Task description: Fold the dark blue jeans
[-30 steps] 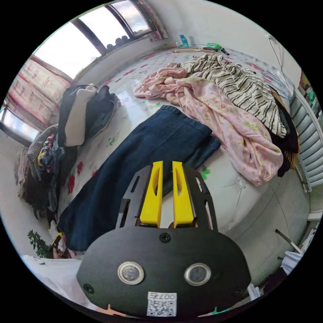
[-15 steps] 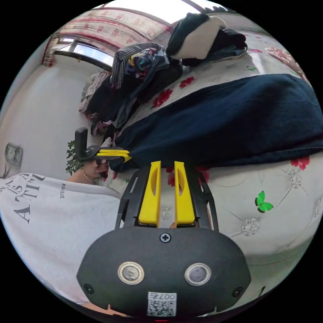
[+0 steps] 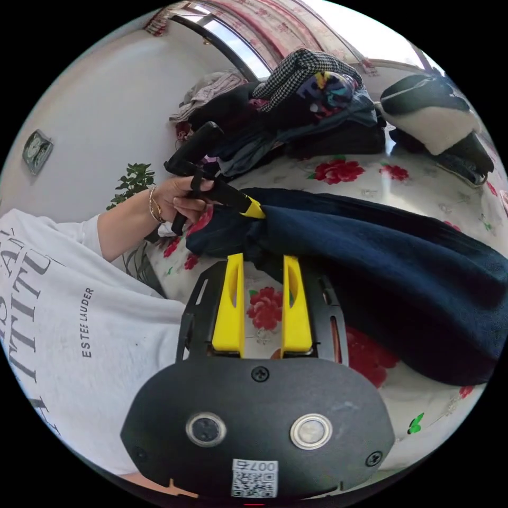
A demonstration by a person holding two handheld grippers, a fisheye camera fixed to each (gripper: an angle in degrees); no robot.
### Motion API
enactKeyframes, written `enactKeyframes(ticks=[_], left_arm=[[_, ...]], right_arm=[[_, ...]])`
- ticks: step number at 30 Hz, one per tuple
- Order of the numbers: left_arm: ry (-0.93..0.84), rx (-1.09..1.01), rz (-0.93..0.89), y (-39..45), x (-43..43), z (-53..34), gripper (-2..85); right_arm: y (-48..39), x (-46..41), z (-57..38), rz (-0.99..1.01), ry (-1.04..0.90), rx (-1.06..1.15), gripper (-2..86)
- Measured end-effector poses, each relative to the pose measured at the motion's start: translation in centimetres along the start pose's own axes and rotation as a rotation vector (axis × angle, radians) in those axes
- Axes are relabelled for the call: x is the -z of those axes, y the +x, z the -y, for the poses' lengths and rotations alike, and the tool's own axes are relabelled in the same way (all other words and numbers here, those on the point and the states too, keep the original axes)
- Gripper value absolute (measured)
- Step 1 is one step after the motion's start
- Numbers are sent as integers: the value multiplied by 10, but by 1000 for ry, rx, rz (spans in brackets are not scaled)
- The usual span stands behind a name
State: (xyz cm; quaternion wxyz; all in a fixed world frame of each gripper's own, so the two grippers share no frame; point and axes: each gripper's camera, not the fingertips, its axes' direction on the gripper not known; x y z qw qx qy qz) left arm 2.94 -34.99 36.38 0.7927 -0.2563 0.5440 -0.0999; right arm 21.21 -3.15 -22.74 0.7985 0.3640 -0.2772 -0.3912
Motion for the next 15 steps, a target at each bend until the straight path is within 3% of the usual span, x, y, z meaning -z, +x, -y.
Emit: enactKeyframes(ticks=[5,8,13,15], left_arm=[[5,-3,13,4,-10,-3,-5],[53,-21,44,9,-5,-18,-3],[39,128,577,-23,8,-70,-1],[41,173,665,-33,10,-86,-5]], right_arm=[[-4,-38,19,43,-111,-59,34],[-23,-18,-3,31,-54,26,10],[-15,-31,-74,100,-188,-80,2],[-8,-30,-75,118,-164,-129,3]])
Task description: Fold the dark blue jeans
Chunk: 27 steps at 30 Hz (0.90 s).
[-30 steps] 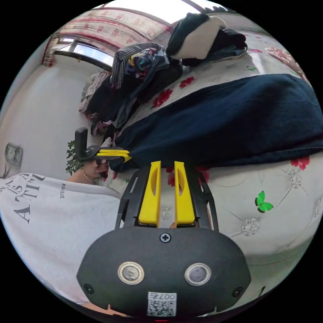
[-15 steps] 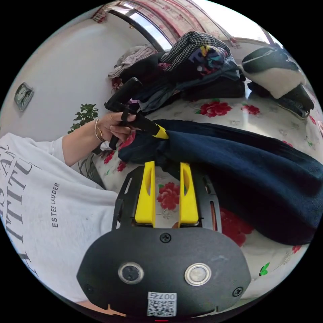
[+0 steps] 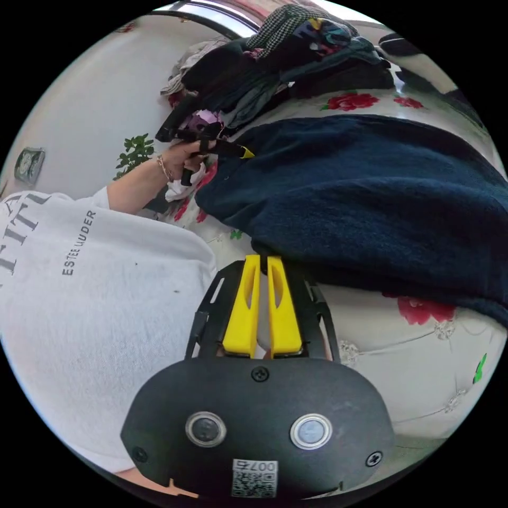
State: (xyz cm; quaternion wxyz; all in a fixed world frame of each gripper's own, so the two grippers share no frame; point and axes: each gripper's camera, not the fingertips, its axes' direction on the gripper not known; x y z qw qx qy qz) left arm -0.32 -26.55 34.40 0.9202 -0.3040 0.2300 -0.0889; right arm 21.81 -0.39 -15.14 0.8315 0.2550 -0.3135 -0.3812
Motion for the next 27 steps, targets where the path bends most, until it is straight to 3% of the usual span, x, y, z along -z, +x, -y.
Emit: enactKeyframes(ticks=[5,9,12,17,21,27], left_arm=[[68,92,-12,-4,-6,-10,-9],[74,121,211,0,5,3,-9],[84,128,122,-6,5,7,-9],[113,71,179,19,20,-11,-1],[210,215,120,12,46,-52,35],[299,517,92,3,55,-116,82]], right_arm=[[11,-3,24,36,-38,-18,0],[-25,-5,3,36,-134,177,0],[-33,-13,5,19,-133,184,3],[-19,6,14,62,-181,130,22],[25,91,-14,50,-10,-29,38],[138,263,-76,-374,468,-498,49]])
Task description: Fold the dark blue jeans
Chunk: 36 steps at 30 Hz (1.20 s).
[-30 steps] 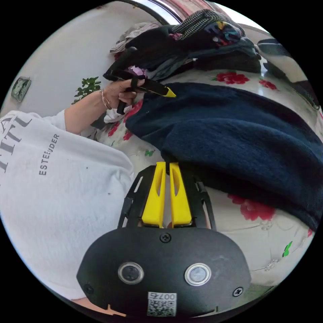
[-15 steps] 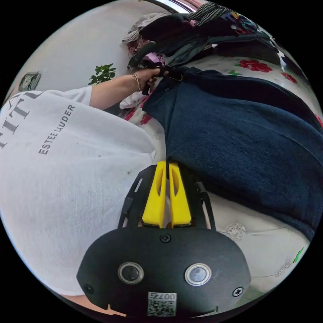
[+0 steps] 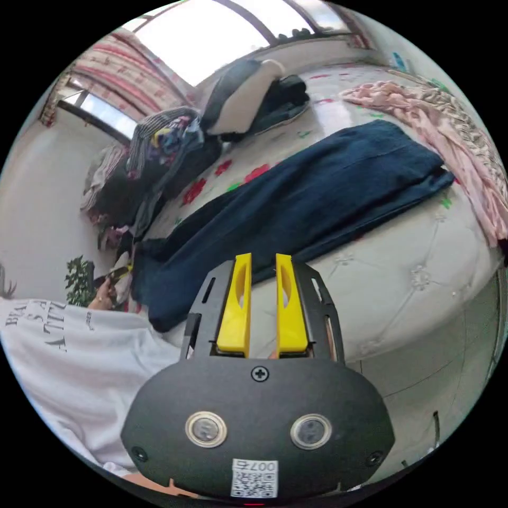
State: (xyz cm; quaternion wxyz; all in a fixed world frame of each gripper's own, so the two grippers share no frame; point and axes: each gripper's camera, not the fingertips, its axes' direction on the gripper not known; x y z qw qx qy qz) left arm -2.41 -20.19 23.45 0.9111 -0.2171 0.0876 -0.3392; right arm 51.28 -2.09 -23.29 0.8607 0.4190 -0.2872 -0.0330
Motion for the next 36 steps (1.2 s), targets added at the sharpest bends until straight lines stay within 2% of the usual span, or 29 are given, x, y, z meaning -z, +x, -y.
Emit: enactKeyframes(ticks=[3,6,10,14,16,19,21,23,25,27,29,36], left_arm=[[-62,61,99,5,-9,-11,93],[-182,12,278,21,-36,-12,98],[-191,5,301,35,-40,-5,77],[-254,-12,403,54,-45,5,36],[-285,-62,489,69,-53,7,6],[-327,-102,564,81,-62,10,-6],[-336,-100,576,82,-63,13,-8],[-335,-56,560,77,-62,18,-9],[-334,-17,541,69,-60,22,-9],[-329,-15,530,64,-58,21,-9],[-318,7,508,57,-54,20,-9],[-207,163,337,9,-13,-1,-2]], right_arm=[[62,34,43,-129,152,-164,56],[106,48,87,-214,205,-252,64],[156,58,131,-332,234,-352,72],[202,56,148,-285,226,-466,52],[214,53,153,-249,148,-460,22],[211,96,136,-182,286,-392,6],[216,124,115,-189,365,-416,4],[232,131,99,-184,362,-444,6],[266,123,88,-92,260,-551,17],[278,140,71,9,352,-579,30],[277,157,49,6,478,-600,44],[266,147,37,11,457,-626,66]])
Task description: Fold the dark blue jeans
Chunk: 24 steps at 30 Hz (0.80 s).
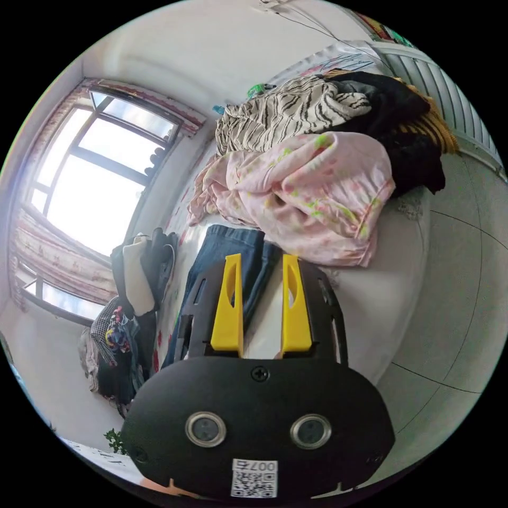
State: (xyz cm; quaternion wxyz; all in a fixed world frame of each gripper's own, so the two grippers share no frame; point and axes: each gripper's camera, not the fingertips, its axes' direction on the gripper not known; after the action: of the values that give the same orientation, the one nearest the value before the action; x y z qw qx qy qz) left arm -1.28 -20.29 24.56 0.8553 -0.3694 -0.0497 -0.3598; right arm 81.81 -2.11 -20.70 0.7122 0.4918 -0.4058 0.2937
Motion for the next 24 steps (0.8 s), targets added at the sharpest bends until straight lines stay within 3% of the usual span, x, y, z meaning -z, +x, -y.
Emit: enactKeyframes(ticks=[4,6,9,12,13,15,17,20,24], left_arm=[[83,65,-173,-43,9,-20,34],[89,76,-199,-58,9,-26,45],[105,84,-264,-80,5,-39,54],[85,103,-330,-97,-13,-49,66],[69,108,-357,-104,-22,-52,72],[51,131,-411,-116,-33,-55,84],[63,160,-483,-131,-40,-59,94],[90,221,-600,-159,-50,-67,109],[124,302,-727,-195,-74,-74,121]], right_arm=[[-23,-15,15,70,-143,-13,38],[-43,14,19,116,-79,77,31],[-57,65,5,32,48,173,22],[-3,72,-17,-74,52,-125,16],[18,73,-29,-15,48,-260,14],[19,78,-44,100,104,-323,13],[-18,79,-45,127,98,-206,12],[-130,73,-55,163,-12,182,14],[-306,66,-170,227,-163,844,17]])
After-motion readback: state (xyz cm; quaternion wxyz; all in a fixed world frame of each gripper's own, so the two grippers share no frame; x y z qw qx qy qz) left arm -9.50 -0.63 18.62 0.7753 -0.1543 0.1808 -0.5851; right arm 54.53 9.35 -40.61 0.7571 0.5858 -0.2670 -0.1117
